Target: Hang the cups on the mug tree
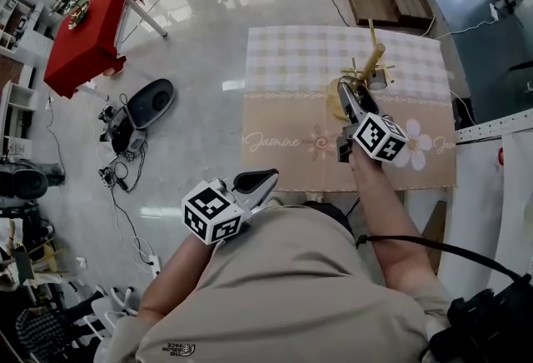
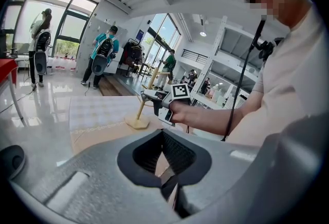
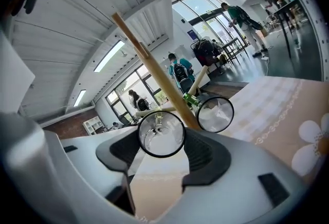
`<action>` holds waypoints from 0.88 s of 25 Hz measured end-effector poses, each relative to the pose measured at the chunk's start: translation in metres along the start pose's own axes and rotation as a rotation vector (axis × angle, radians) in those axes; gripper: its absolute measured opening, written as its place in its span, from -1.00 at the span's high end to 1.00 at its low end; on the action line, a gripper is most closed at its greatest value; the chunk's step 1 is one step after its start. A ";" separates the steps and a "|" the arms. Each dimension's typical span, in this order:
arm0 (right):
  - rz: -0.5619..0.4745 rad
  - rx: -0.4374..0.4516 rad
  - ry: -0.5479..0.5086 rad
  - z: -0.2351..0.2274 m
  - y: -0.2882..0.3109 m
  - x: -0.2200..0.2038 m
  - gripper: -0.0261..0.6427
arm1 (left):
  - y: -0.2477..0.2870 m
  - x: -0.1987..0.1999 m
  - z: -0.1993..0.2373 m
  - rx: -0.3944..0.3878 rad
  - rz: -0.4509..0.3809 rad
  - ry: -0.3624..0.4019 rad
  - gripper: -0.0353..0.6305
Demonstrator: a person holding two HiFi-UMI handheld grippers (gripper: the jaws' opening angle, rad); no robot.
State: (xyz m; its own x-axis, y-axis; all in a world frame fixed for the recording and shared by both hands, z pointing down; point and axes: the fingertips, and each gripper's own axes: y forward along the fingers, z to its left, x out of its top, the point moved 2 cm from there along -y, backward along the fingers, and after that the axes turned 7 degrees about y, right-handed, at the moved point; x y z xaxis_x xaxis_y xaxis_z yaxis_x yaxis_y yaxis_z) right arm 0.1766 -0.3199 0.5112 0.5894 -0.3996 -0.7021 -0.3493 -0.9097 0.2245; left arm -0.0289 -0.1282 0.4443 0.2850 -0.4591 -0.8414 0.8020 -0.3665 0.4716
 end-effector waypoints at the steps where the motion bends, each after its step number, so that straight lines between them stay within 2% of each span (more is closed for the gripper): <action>1: -0.001 -0.008 -0.001 -0.002 0.000 0.000 0.10 | 0.000 0.000 -0.001 -0.001 0.000 0.000 0.87; 22: -0.018 -0.091 -0.023 -0.024 -0.003 -0.005 0.09 | -0.010 -0.008 -0.002 0.003 -0.007 -0.010 0.87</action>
State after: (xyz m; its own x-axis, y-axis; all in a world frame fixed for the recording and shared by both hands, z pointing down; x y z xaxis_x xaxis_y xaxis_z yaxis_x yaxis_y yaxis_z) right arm 0.1920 -0.3177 0.5303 0.5774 -0.3816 -0.7218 -0.2706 -0.9235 0.2718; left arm -0.0380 -0.1190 0.4451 0.2742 -0.4649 -0.8419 0.8024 -0.3719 0.4667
